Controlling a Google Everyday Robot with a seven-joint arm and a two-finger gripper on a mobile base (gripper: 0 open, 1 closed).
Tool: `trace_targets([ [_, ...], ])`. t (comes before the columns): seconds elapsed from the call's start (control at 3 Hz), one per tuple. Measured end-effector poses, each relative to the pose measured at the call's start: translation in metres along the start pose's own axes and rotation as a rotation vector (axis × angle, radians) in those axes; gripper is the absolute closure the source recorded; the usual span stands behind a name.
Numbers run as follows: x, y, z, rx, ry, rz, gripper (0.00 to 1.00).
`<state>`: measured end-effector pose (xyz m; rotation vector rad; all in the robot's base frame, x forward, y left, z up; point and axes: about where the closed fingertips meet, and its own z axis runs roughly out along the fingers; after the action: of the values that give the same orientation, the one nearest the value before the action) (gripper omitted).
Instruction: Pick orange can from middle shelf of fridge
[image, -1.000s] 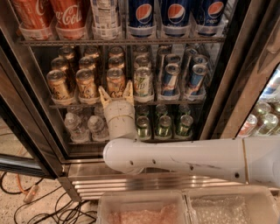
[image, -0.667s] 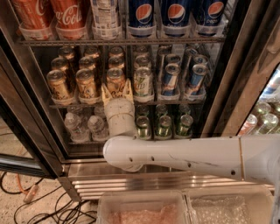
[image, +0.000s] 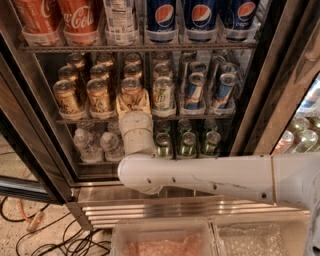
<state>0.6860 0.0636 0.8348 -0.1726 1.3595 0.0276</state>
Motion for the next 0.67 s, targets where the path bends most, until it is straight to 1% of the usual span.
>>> trace_targets([
  [0.33,-0.0001,0.0007,0.0020,-0.001,0.001,0.004,0.99],
  [0.67,-0.0027,0.0012,0.0020,-0.002,-0.004,0.007,1.00],
])
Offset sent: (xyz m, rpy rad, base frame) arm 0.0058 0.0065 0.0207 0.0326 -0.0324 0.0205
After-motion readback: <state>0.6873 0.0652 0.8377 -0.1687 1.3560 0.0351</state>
